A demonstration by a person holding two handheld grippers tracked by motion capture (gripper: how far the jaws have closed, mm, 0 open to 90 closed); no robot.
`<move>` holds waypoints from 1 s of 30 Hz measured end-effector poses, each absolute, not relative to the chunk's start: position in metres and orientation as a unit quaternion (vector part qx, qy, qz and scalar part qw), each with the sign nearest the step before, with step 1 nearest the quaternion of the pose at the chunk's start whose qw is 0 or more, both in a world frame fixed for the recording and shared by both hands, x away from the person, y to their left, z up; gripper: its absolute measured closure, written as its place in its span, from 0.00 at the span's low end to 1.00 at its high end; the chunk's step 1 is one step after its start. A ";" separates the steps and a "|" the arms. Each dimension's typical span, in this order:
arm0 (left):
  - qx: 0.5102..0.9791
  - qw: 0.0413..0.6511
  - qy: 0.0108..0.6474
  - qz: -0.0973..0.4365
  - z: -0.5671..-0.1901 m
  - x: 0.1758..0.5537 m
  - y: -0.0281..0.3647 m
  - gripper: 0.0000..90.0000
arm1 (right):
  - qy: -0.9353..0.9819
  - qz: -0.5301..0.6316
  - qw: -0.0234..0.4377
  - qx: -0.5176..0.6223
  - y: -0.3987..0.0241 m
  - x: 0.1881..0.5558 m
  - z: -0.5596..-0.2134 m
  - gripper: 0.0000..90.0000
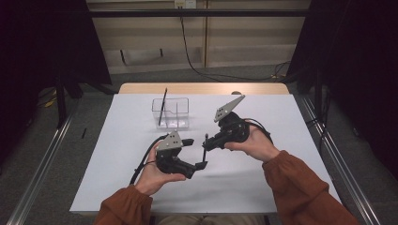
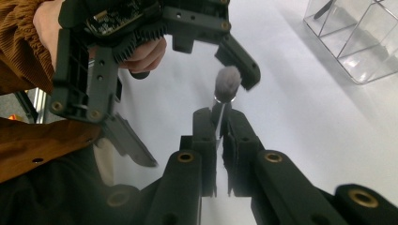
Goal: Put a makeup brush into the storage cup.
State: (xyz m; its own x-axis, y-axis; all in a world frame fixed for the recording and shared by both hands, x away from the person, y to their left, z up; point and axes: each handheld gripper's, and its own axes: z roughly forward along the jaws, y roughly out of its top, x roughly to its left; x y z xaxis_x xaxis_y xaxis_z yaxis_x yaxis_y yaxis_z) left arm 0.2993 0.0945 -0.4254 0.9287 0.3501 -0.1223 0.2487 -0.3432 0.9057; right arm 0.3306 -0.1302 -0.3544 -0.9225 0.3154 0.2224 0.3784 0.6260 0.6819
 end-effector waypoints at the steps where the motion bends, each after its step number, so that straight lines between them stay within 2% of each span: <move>1: 0.818 0.543 0.184 0.048 -0.426 0.300 0.093 0.15 | -0.900 -0.388 0.041 -0.193 -0.130 0.331 -0.354 0.93; 3: 0.822 0.538 0.180 0.052 -0.427 0.301 0.091 0.20 | -0.901 -0.388 0.040 -0.191 -0.130 0.330 -0.354 0.93; 5: 0.823 0.536 0.179 0.064 -0.428 0.300 0.089 0.30 | -0.899 -0.391 0.041 -0.192 -0.130 0.330 -0.355 0.93; 9: 0.814 0.548 0.186 0.053 -0.429 0.303 0.090 0.47 | -0.896 -0.395 0.043 -0.197 -0.131 0.332 -0.358 0.93; 15: 0.814 0.552 0.178 0.034 -0.431 0.302 0.088 0.66 | -0.897 -0.393 0.042 -0.195 -0.130 0.331 -0.360 0.93; 30: 0.815 0.551 0.177 0.025 -0.430 0.303 0.091 0.88 | -0.895 -0.400 0.042 -0.193 -0.128 0.330 -0.363 0.93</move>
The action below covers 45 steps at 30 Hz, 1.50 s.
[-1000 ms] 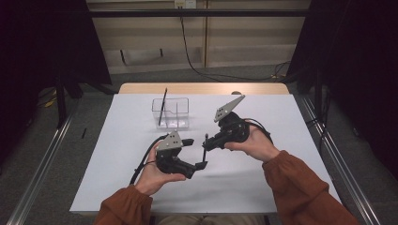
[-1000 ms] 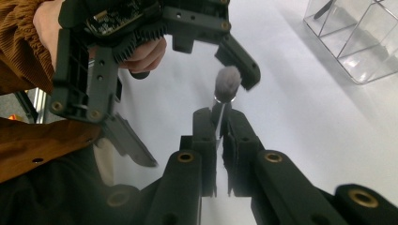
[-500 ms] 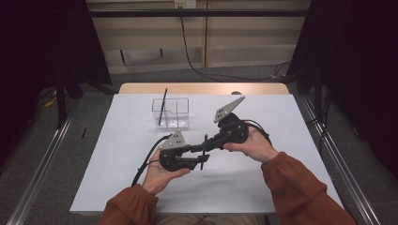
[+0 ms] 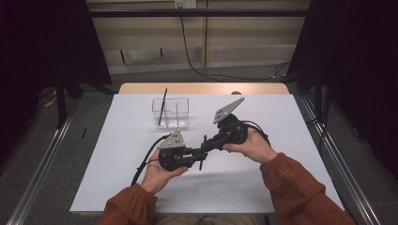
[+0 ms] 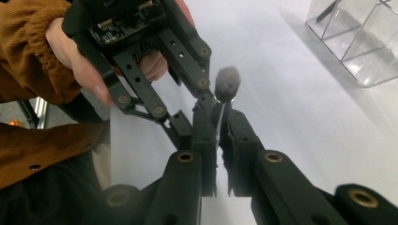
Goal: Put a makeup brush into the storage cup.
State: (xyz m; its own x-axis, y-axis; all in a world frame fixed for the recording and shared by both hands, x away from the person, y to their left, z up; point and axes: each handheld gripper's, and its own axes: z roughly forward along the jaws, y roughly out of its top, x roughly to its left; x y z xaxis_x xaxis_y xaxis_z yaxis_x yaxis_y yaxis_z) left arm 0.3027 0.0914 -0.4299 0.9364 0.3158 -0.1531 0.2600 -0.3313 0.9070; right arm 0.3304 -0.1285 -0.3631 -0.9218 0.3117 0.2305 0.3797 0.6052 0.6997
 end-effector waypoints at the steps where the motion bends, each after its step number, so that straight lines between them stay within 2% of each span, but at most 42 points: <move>1: 0.816 0.550 0.177 0.023 -0.430 0.303 0.092 0.89 | -0.895 -0.400 0.043 -0.193 -0.129 0.330 -0.363 0.93; 6: 0.817 0.549 0.176 0.019 -0.431 0.304 0.091 0.93 | -0.894 -0.401 0.042 -0.196 -0.129 0.329 -0.366 0.93; 23: 0.816 0.550 0.177 0.024 -0.428 0.305 0.095 0.93 | -0.877 -0.435 0.033 -0.199 -0.132 0.327 -0.371 0.92; 32: 0.815 0.550 0.182 0.025 -0.429 0.305 0.096 0.93 | -0.869 -0.449 0.030 -0.205 -0.136 0.326 -0.373 0.86; 38: 0.813 0.552 0.185 0.026 -0.429 0.305 0.097 0.93 | -0.862 -0.457 0.018 -0.217 -0.141 0.324 -0.374 0.78; 45: 0.813 0.550 0.188 0.027 -0.428 0.305 0.099 0.93 | -0.854 -0.467 -0.016 -0.230 -0.148 0.320 -0.375 0.57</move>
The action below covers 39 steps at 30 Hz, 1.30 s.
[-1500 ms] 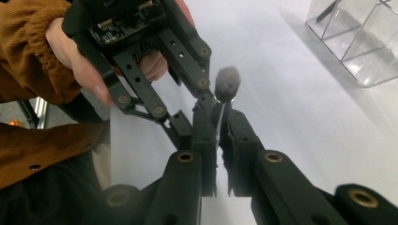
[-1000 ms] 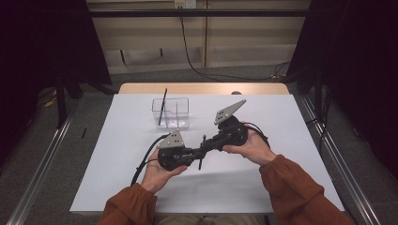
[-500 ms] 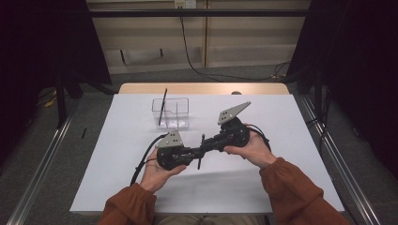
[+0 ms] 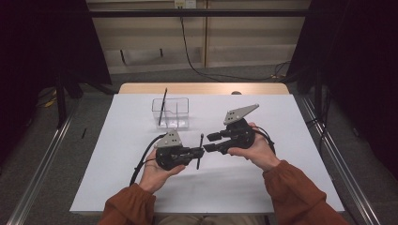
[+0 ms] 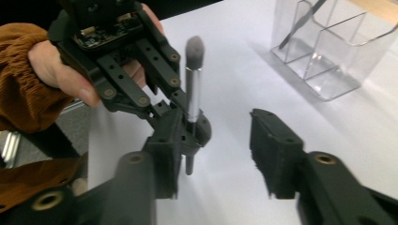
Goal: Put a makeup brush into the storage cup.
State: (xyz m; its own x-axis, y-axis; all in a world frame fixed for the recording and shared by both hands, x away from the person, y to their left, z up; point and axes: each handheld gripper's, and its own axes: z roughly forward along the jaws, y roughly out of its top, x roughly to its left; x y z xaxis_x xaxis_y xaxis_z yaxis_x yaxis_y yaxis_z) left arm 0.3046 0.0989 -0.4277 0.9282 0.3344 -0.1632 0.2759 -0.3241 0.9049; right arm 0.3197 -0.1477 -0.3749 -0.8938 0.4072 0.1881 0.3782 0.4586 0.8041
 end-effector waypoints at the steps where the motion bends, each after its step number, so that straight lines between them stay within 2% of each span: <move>1: 0.813 0.551 0.188 0.027 -0.428 0.304 0.099 0.93 | 0.853 0.468 0.017 0.232 -0.148 0.319 -0.375 0.55; 13: 0.811 0.551 0.193 0.032 -0.426 0.302 0.104 0.93 | 0.838 0.478 0.039 0.261 -0.158 0.318 -0.384 0.29; 16: 0.812 0.550 0.194 0.035 -0.425 0.302 0.106 0.93 | 0.829 0.487 0.044 0.271 -0.161 0.319 -0.386 0.21; 18: 0.811 0.550 0.195 0.035 -0.425 0.301 0.107 0.93 | 0.828 0.491 0.050 0.266 -0.163 0.319 -0.388 0.11; 23: 0.814 0.548 0.192 0.034 -0.426 0.300 0.106 0.93 | 0.821 0.501 0.055 0.269 -0.167 0.318 -0.393 0.08; 32: 0.809 0.551 0.200 0.044 -0.420 0.299 0.118 0.93 | 0.816 0.486 0.111 0.292 -0.170 0.312 -0.402 0.10; 39: 0.806 0.551 0.208 0.052 -0.416 0.300 0.130 0.93 | 0.798 0.508 0.121 0.300 -0.181 0.305 -0.405 0.09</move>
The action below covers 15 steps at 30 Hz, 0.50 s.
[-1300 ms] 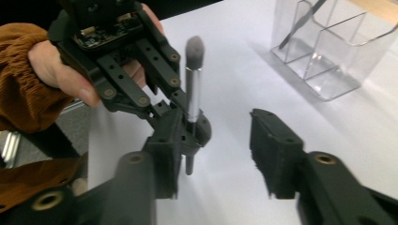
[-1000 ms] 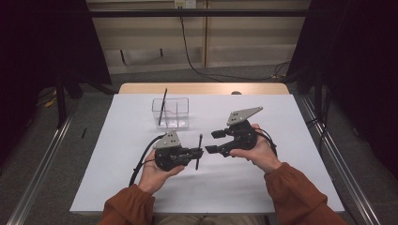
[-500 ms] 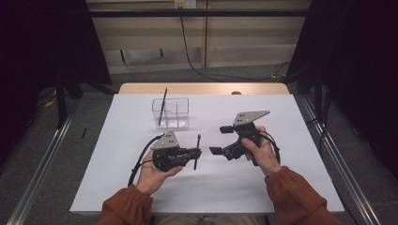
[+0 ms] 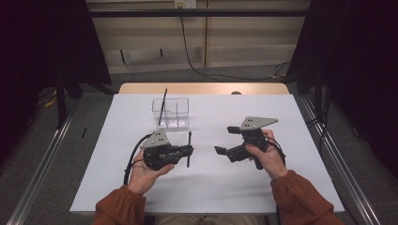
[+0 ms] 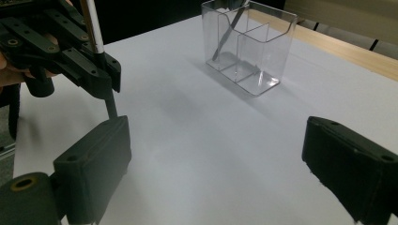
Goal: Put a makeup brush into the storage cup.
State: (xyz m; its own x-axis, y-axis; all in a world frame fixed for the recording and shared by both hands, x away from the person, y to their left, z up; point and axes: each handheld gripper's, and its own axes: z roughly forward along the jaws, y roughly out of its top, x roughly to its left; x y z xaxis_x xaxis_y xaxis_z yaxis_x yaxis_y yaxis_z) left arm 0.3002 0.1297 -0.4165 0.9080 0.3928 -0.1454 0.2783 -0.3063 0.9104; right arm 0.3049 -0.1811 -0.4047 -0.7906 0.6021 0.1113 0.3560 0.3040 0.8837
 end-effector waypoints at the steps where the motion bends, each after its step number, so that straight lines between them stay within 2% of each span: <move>1: 0.804 0.553 0.211 0.052 -0.417 0.300 0.131 0.93 | 0.797 0.508 0.124 0.301 -0.183 0.304 -0.405 0.09; 15: 0.798 0.554 0.230 0.054 -0.412 0.303 0.149 0.93 | 0.771 0.528 0.152 0.322 -0.212 0.287 -0.409 0.06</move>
State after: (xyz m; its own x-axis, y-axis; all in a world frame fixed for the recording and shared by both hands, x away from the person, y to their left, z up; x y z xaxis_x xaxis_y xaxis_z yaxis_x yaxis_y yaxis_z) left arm 0.3035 0.1488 -0.4123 0.8885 0.4270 -0.1681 0.3067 -0.2798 0.9098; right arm 0.2874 -0.2120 -0.4090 -0.7466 0.6570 0.1047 0.3352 0.2356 0.9122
